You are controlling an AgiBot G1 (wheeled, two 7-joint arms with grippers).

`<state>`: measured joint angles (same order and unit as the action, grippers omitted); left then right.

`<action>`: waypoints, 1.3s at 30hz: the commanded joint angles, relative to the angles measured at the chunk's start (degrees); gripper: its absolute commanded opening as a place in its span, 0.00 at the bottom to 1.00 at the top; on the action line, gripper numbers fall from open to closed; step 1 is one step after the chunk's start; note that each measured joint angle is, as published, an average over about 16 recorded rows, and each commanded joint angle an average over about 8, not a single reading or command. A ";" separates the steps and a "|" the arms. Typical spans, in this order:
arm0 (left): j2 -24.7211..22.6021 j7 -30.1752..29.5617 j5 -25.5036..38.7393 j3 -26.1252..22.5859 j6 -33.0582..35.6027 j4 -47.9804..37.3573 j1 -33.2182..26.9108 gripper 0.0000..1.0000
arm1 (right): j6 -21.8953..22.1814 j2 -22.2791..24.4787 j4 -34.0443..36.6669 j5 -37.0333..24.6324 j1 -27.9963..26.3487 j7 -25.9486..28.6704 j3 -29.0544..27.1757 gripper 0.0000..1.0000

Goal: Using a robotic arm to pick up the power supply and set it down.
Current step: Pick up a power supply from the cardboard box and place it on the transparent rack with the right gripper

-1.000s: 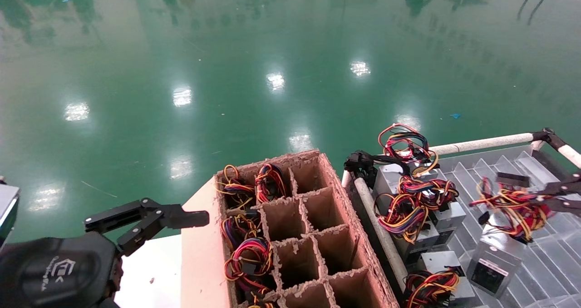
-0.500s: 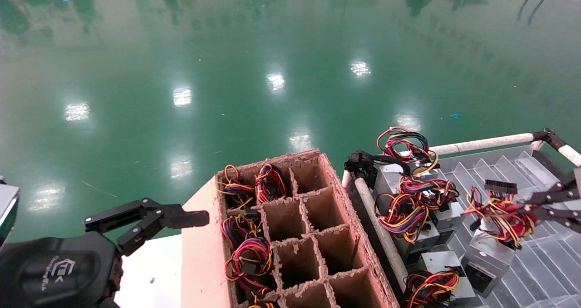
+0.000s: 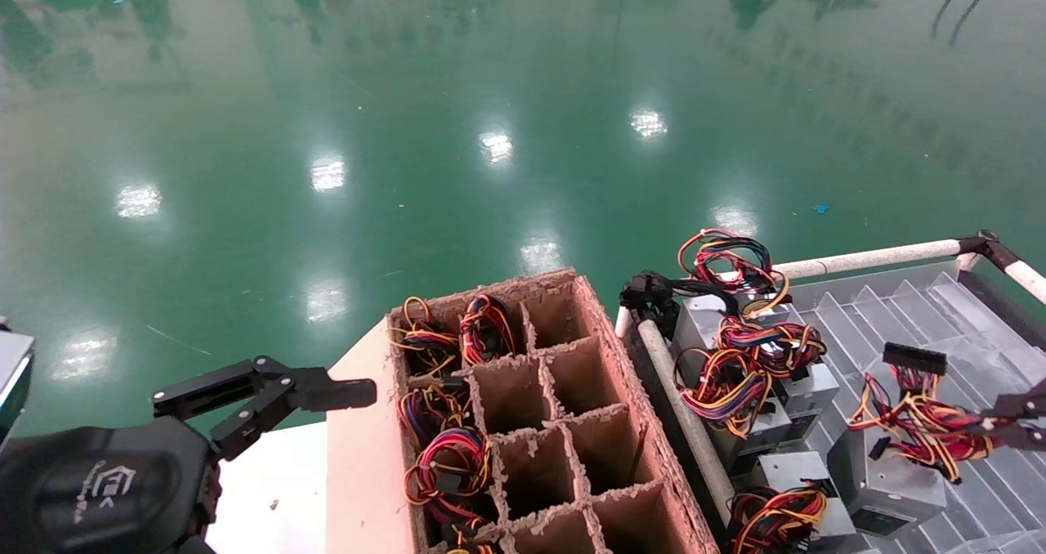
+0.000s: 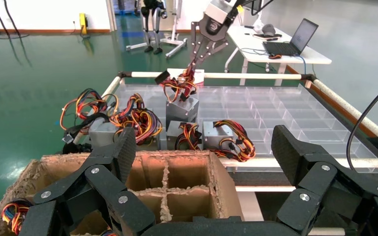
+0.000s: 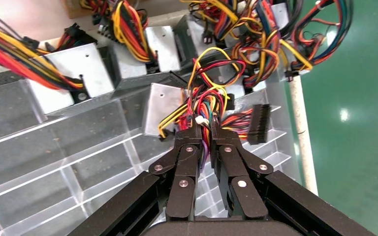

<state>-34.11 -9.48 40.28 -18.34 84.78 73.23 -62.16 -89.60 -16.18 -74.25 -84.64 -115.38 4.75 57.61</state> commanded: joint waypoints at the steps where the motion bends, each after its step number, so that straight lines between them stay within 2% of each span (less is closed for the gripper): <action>1: 0.00 0.00 0.00 0.00 0.00 0.00 0.00 1.00 | 0.01 0.57 -0.32 0.30 0.11 0.19 0.33 0.00; 20: 0.02 0.02 -0.03 -0.04 -0.02 0.00 -0.01 1.00 | 0.17 4.59 -0.22 4.66 -0.36 0.39 3.54 0.00; 29: 0.02 0.03 -0.04 -0.05 -0.02 0.00 -0.01 1.00 | 4.43 2.30 3.75 4.25 2.19 0.60 5.38 0.01; 30: 0.02 0.03 -0.04 -0.06 -0.02 0.00 -0.01 1.00 | 5.15 1.82 4.36 4.21 2.56 0.42 5.54 0.05; 37: 0.03 0.03 -0.05 -0.06 -0.03 -0.01 -0.01 1.00 | 8.58 -0.89 7.68 4.22 4.68 -0.70 6.44 0.92; 38: 0.03 0.03 -0.05 -0.06 -0.03 -0.01 -0.01 1.00 | 8.76 -1.12 7.96 4.24 4.89 -0.77 6.55 1.00; 39: 0.03 0.03 -0.05 -0.06 -0.04 -0.01 0.00 1.00 | 8.89 -1.30 8.17 4.27 5.05 -0.80 6.65 1.00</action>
<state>-34.08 -9.45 40.24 -18.40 84.74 73.22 -62.17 -81.08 -17.14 -66.49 -80.38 -110.61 4.08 64.14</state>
